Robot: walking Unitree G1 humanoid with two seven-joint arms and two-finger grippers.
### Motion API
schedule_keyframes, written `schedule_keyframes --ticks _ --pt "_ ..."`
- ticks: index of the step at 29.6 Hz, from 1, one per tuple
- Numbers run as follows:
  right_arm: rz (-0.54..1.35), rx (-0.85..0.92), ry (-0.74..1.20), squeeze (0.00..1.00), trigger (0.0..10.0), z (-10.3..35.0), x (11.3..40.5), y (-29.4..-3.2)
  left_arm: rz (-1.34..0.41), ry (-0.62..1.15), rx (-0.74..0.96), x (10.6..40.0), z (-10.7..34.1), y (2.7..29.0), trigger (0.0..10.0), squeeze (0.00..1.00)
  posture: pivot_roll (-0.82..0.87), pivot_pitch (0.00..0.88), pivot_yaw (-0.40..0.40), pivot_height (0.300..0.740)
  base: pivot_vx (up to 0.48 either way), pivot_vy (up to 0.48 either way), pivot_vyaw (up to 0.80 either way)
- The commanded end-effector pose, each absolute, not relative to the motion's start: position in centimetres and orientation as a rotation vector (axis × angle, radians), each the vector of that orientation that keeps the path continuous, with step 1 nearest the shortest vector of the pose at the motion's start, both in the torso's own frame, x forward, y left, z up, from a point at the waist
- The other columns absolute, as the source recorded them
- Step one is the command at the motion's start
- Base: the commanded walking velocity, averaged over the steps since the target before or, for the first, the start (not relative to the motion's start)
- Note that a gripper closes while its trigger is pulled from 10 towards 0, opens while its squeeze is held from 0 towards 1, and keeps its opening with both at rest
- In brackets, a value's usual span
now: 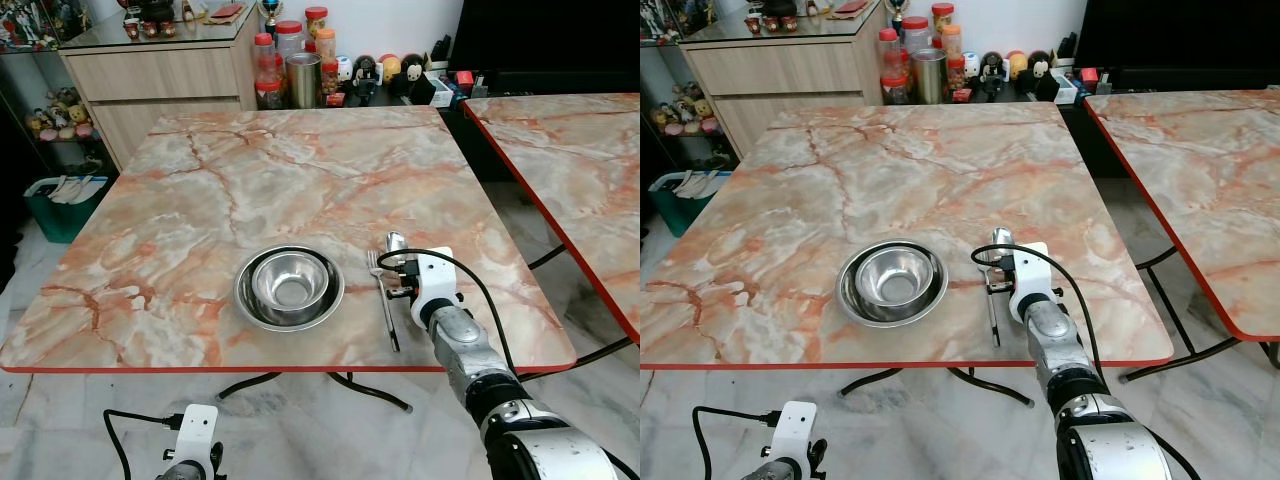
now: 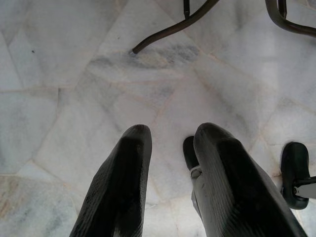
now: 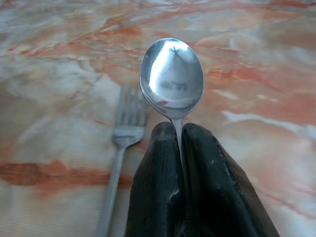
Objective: Setting the table
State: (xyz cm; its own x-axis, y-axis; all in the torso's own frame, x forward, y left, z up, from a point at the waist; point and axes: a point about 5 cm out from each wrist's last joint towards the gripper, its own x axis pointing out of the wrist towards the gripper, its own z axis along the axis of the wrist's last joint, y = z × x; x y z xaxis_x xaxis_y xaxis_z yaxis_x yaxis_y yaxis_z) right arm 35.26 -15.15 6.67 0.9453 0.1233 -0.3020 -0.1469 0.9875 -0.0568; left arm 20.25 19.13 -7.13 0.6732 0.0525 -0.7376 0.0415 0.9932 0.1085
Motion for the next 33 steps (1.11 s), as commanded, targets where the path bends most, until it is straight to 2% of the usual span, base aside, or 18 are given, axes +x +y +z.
schedule_keyframes --ticks 1,10,33 --pt "0.137 -0.072 0.311 0.0 10.0 6.4 35.1 -14.7 0.015 0.853 0.118 19.9 -7.3 19.5 10.0 0.0 -0.04 0.015 0.032 0.736 0.0 0.0 0.0" --pt "0.129 -0.076 0.304 0.0 10.0 6.4 35.1 -14.3 0.015 0.853 0.117 19.8 -7.3 19.6 10.0 0.0 -0.04 0.015 0.033 0.736 0.0 0.0 0.0" --pt "0.048 -0.078 0.328 0.0 10.0 5.3 34.1 -15.7 0.005 0.86 0.113 19.7 -7.4 19.5 10.0 0.0 -0.04 0.02 0.034 0.736 0.0 0.0 0.0"
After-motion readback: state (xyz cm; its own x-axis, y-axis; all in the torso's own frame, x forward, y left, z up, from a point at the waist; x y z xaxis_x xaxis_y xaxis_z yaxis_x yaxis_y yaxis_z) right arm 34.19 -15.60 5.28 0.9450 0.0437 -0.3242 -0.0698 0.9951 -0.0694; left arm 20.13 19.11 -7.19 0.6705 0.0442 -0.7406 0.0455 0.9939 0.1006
